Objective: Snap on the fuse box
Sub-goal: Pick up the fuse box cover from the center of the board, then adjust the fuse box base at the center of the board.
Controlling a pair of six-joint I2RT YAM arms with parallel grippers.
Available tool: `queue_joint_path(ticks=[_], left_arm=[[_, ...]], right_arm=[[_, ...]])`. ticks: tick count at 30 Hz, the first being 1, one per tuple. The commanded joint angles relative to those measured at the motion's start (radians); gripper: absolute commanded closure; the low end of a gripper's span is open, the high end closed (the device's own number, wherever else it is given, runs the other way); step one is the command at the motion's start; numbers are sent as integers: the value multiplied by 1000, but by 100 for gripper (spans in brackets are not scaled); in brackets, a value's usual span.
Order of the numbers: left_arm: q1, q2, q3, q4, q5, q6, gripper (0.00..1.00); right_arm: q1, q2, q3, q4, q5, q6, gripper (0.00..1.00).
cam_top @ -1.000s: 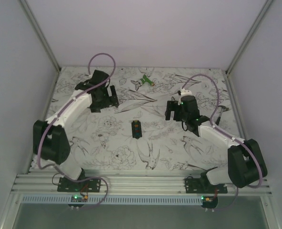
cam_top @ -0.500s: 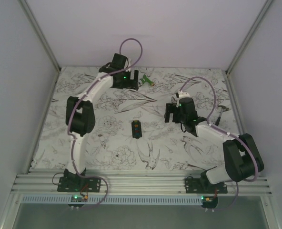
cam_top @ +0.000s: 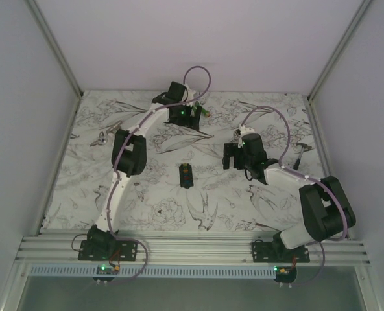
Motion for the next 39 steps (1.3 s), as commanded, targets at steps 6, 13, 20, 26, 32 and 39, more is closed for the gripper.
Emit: queue_joint_path(ticks=[6,13,20,26,32,39], left_arm=[[-8,-51,-106,-18,59,11,21],[-74,-102,-176,-16,-178,22,35],[-101,-65,-143,-17,-291,16,44],[-107,-87,-156,-17,-299,-3,63],[-110,-205,-260,-17,-355,-83,70],[-112,-484,-527,-17,-462,-231,73]], right_arm=[[-7,25,34,25,-42,-8,0],[-7,38,42,17,-56,-6,0],[-7,54,47,19,-82,-6,0],[5,64,39,53,-168,-2,0],[101,125,58,67,-188,4,0],[214,196,93,83,-162,19,0]])
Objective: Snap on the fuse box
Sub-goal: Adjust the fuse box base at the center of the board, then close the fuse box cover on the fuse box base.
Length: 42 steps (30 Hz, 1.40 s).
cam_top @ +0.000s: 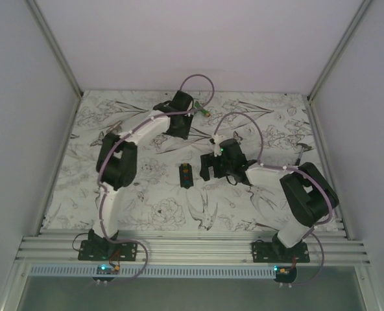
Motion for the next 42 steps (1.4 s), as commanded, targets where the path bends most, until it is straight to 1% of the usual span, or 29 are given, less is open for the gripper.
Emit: queue_joint_path(ticks=[1,4,7,11,14,18,20,22,26,30,35,42], left_arm=[[-1,-224,-160,-21,-105,-141,74],[-2,-346,-299,-19,-142,-232,78],[-2,-451,-425,-19,-149,-314,78],[-5,-559,-564,-11,-148,-383,80],[-18,-615,-635,8,-138,-391,82],[-71,-639,-669,42,-127,-319,81],[-92,-630,-669,43,-110,-288,81],[-111,-622,-674,51,-91,-255,82],[-148,-602,-694,81,-68,-142,82],[-152,-594,-715,120,-15,-27,82],[-153,-604,-769,158,42,58,82],[-152,-618,-861,257,126,70,81]], right_arm=[[63,48,48,38,9,23,0],[108,77,70,38,25,30,0],[162,109,96,39,55,39,0],[212,143,123,44,85,67,0],[232,156,137,49,91,81,0],[226,106,116,30,141,76,0],[201,67,90,19,175,69,0],[159,19,48,18,182,69,0],[59,-89,-53,35,184,62,0],[-35,-165,-125,69,162,59,0],[-70,-193,-157,93,132,63,0],[-74,-178,-154,100,110,63,0]])
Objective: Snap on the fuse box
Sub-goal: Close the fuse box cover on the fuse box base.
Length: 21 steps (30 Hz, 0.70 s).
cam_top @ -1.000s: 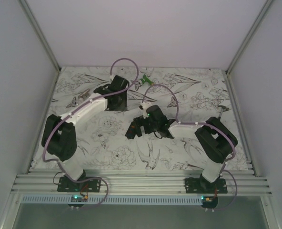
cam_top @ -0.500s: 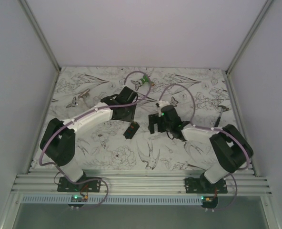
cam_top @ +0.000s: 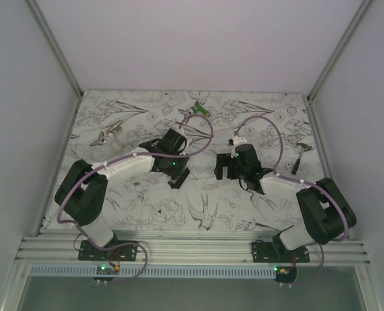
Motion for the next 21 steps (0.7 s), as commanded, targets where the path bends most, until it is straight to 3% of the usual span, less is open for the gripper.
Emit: queue_joint_path(ticks=[1,21], left_arm=[[-2,-8,-48,72,78,43,80],[2,-35,-136,100,13,-13,78]], right_arm=[[-7,1,8,47,-23,7,0],[-7,23,14,53,-56,10,0]])
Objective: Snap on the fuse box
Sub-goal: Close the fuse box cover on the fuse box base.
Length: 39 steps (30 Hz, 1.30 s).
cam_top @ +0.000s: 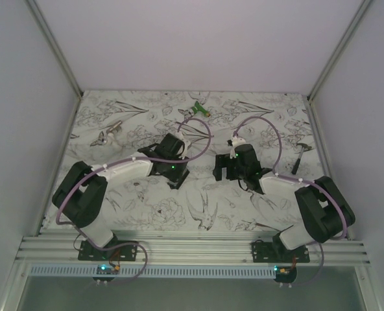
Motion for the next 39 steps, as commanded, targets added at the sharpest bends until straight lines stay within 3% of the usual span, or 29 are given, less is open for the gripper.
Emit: queue_joint_path(ticks=[1,16,23,25,31,34,39], left_arm=[[3,-18,-31,-19,-23,-15,77],[3,-1,-54,-22,-11,-55,65],[1,-17,-51,-37,-15,-73,46],[1,-25,-47,-39,-22,-76,36],[8,-84,-38,-43,-6,-118,23],[37,-119,-36,-43,27,-161,24],[128,-133,-25,-44,144,-241,34]], right_arm=[[-7,8,13,42,-15,10,0],[-7,12,20,47,-51,13,0],[-7,20,22,60,-88,26,0],[-6,18,25,60,-100,31,0],[7,24,57,81,-196,87,0],[38,58,99,103,-252,131,0],[92,158,179,160,-323,215,7]])
